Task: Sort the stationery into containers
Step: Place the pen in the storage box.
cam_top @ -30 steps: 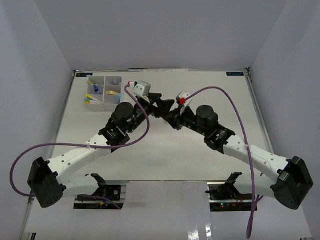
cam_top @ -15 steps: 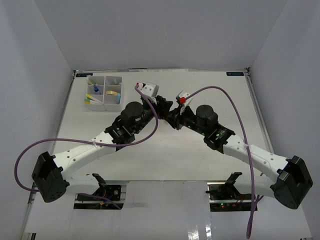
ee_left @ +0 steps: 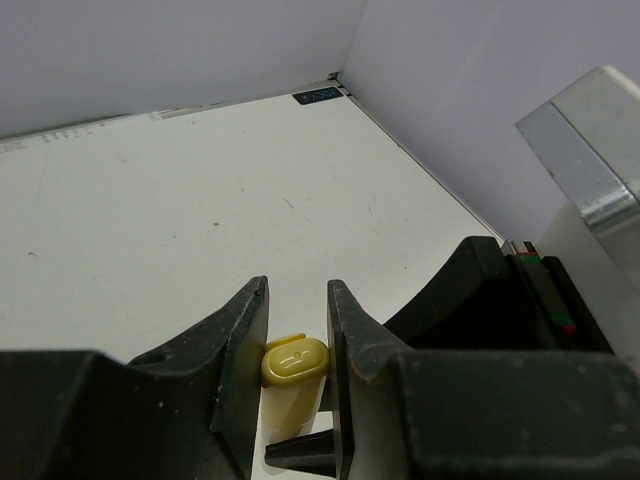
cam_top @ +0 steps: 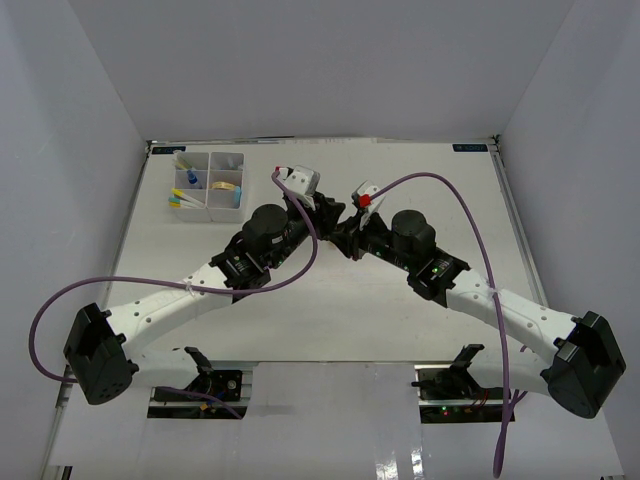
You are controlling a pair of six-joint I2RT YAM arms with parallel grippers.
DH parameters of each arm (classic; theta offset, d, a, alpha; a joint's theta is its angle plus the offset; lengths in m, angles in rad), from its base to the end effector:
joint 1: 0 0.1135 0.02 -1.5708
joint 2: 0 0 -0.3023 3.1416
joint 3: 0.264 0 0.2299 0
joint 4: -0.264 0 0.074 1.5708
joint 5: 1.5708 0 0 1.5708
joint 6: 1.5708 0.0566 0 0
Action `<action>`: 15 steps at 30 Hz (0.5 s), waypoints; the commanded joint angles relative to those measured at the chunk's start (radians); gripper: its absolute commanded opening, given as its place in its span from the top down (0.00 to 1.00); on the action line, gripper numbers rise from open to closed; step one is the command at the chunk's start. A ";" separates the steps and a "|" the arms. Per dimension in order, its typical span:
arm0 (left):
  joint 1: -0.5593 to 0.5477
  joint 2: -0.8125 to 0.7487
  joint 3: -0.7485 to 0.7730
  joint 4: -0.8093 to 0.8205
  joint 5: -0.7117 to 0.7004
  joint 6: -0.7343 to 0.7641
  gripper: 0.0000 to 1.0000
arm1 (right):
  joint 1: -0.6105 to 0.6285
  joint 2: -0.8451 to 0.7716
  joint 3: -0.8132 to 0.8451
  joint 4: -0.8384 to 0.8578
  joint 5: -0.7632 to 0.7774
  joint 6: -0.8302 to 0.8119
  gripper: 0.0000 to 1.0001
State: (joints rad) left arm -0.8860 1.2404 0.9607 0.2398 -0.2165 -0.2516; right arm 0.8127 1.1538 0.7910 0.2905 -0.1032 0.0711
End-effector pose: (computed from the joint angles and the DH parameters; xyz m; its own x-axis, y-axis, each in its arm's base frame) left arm 0.1871 -0.2099 0.3907 -0.1790 -0.1653 -0.9699 0.5949 0.7670 -0.2405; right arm 0.1720 0.1901 0.3578 -0.1059 -0.0090 -0.9943 -0.7874 0.6115 0.0783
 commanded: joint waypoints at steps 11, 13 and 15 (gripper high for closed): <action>-0.002 -0.016 0.029 -0.007 -0.084 0.054 0.98 | 0.000 -0.023 0.025 0.015 0.026 -0.002 0.31; -0.002 -0.013 0.026 0.003 -0.107 0.081 0.98 | 0.000 -0.032 0.022 -0.014 0.028 -0.008 0.26; -0.001 -0.010 0.019 0.015 -0.154 0.106 0.99 | -0.001 -0.051 0.011 -0.028 0.040 -0.011 0.23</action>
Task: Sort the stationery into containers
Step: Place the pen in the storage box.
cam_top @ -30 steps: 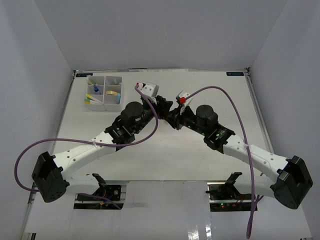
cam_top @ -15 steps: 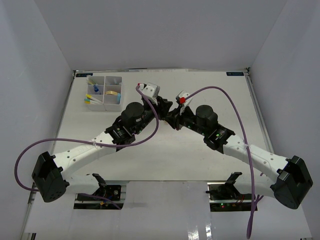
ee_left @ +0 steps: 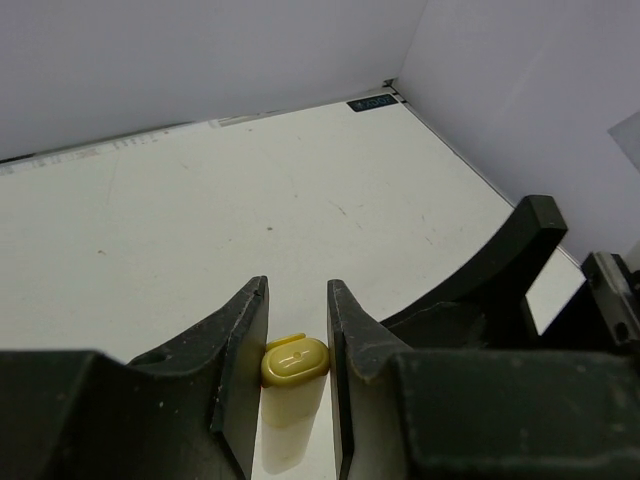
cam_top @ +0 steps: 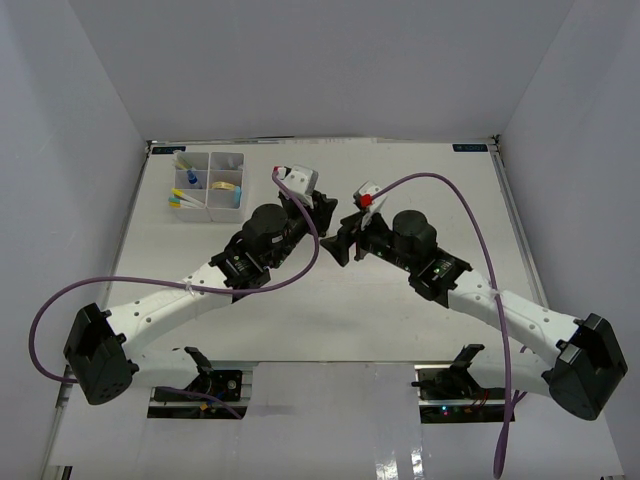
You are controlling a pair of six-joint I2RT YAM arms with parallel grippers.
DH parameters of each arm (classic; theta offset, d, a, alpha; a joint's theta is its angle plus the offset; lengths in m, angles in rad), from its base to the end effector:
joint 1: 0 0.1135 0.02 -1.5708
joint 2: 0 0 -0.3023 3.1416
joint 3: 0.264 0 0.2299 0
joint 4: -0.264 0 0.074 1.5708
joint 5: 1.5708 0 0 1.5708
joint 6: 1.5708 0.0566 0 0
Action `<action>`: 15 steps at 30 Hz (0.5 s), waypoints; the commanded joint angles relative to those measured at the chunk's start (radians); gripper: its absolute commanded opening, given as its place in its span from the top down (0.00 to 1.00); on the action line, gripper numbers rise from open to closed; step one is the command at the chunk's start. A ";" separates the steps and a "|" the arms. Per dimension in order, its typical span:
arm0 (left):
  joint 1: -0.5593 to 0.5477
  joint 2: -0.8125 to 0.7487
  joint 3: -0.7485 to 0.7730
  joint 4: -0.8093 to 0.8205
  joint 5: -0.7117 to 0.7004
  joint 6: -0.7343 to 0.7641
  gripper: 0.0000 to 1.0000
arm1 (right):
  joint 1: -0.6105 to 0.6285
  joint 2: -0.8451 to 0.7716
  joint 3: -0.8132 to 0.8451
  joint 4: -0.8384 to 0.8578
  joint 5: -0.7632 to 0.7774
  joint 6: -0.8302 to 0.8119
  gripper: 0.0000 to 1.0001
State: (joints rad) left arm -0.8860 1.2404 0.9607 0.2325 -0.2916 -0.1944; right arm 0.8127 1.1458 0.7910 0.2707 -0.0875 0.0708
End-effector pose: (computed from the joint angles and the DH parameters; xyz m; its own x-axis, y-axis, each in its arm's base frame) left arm 0.1896 -0.2065 0.3898 -0.1375 -0.1241 -0.9827 0.5439 0.8197 -0.1796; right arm 0.1712 0.1880 0.3571 -0.1130 -0.0169 -0.9934 -0.7772 0.6244 0.0778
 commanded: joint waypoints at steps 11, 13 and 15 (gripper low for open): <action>0.266 -0.044 -0.079 0.157 -0.109 0.113 1.00 | -0.004 -0.202 -0.137 -0.051 0.178 -0.025 0.10; 0.311 -0.039 -0.089 0.189 -0.103 0.121 1.00 | -0.003 -0.227 -0.154 -0.059 0.202 -0.028 0.10; 0.375 -0.030 -0.097 0.223 -0.096 0.139 1.00 | -0.004 -0.242 -0.186 -0.056 0.232 -0.037 0.10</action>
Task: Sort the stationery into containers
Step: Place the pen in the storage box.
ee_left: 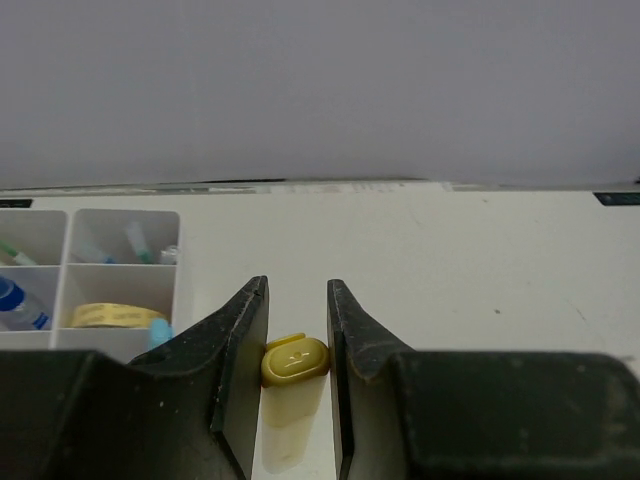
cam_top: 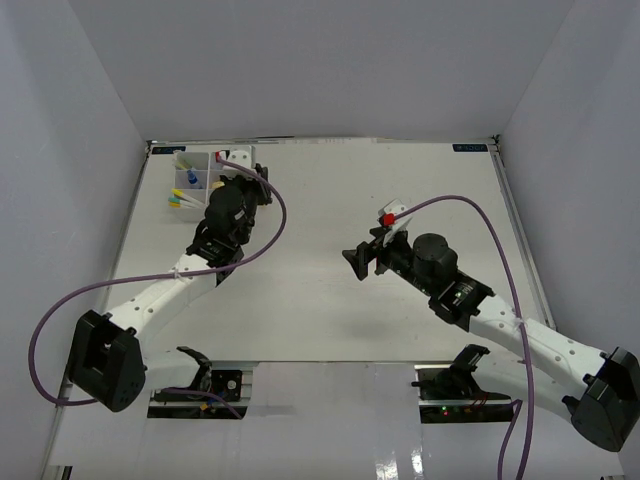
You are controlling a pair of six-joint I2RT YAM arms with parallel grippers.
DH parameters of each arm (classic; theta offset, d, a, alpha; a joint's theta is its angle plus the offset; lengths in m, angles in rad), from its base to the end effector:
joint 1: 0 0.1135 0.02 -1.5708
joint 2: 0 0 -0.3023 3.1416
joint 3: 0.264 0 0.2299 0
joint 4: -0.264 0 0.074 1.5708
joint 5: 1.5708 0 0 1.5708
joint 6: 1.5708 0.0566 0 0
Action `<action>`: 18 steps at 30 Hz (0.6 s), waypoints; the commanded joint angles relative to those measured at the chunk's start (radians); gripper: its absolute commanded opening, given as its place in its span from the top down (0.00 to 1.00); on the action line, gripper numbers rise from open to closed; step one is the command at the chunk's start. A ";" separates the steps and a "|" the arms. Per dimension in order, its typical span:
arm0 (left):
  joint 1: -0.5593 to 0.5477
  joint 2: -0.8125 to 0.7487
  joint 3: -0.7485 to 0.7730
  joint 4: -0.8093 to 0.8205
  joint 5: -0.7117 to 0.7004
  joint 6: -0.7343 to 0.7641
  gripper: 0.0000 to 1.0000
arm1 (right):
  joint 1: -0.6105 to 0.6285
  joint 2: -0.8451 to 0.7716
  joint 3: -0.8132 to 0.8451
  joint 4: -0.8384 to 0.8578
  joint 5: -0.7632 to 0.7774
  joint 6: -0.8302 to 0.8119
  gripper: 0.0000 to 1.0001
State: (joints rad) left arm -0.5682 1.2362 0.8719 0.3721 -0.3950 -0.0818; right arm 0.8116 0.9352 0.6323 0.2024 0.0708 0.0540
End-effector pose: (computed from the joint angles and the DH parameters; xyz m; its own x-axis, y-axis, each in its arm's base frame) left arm 0.2441 -0.1300 0.3770 -0.0075 -0.0847 -0.9964 0.1723 0.9814 -0.0847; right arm 0.1406 0.1424 0.3347 -0.1054 -0.0328 -0.9939 -0.6704 0.7405 0.0466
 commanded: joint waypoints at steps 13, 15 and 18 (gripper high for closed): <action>0.344 0.112 -0.054 0.303 0.128 0.042 1.00 | -0.006 -0.069 -0.134 0.069 0.073 -0.049 0.10; 0.373 0.129 -0.071 0.349 0.146 0.042 1.00 | -0.008 -0.070 -0.141 0.080 0.067 -0.049 0.09; 0.410 0.164 -0.103 0.456 0.179 0.053 1.00 | -0.008 -0.072 -0.164 0.106 0.060 -0.049 0.09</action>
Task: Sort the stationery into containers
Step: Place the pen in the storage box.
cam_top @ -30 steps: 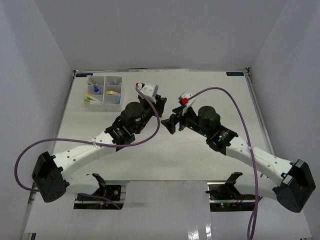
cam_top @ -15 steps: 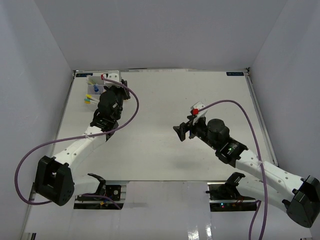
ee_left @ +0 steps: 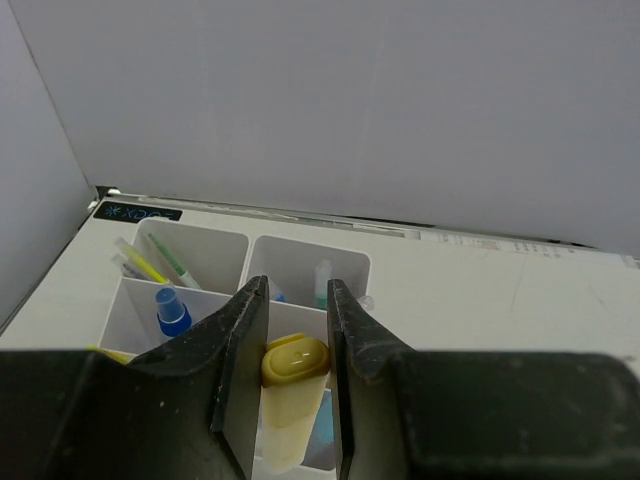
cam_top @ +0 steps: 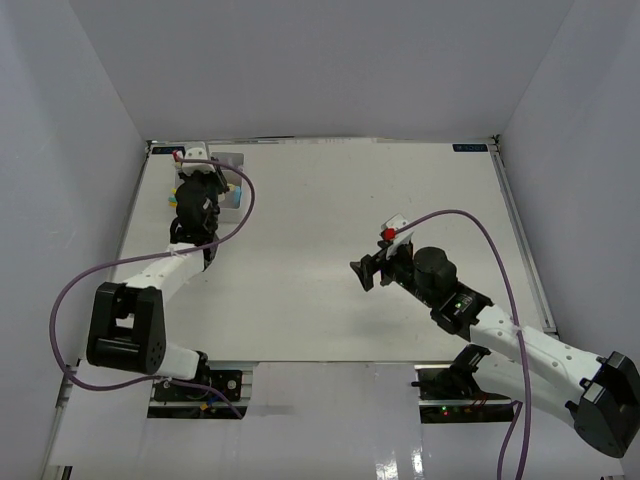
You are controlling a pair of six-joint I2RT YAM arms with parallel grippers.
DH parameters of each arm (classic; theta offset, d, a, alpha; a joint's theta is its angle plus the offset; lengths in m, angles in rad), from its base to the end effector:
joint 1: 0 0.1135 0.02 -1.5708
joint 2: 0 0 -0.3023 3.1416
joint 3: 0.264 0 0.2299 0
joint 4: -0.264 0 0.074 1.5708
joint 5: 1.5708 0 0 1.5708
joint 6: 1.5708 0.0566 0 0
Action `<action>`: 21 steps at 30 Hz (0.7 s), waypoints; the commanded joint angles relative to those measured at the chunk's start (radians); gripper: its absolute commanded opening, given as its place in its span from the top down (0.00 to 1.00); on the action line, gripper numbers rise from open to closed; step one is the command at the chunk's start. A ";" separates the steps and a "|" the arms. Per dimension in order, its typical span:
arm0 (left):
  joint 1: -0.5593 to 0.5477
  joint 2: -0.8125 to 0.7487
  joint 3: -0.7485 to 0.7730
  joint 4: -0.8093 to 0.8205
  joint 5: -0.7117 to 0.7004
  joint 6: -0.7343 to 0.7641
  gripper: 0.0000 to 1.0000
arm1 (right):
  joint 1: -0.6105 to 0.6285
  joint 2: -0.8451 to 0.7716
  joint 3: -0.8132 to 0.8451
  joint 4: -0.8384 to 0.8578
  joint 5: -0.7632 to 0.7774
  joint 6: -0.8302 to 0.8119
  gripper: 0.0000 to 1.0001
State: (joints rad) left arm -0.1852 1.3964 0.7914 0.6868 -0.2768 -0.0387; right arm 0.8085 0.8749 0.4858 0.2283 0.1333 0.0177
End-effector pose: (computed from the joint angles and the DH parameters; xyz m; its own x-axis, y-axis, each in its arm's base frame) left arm 0.3097 -0.0423 0.3448 0.0838 -0.0536 -0.9950 -0.0874 0.9943 -0.0609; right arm 0.1316 0.1270 0.2960 -0.1216 -0.1020 -0.9873 -0.6242 0.7813 -0.0038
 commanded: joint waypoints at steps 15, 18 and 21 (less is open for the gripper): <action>0.121 0.200 -0.040 0.330 0.145 -0.088 0.96 | -0.006 0.004 -0.041 0.111 -0.017 -0.044 0.09; 0.122 0.240 -0.046 0.372 0.168 -0.092 0.94 | -0.006 0.003 -0.047 0.117 -0.014 -0.045 0.09; 0.122 0.271 -0.046 0.387 0.157 -0.092 0.91 | -0.008 0.004 -0.049 0.117 -0.014 -0.047 0.09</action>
State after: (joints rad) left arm -0.0673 1.6604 0.7582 1.0077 -0.1410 -0.1127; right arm 0.8051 0.8791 0.4427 0.2798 0.1169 -0.0116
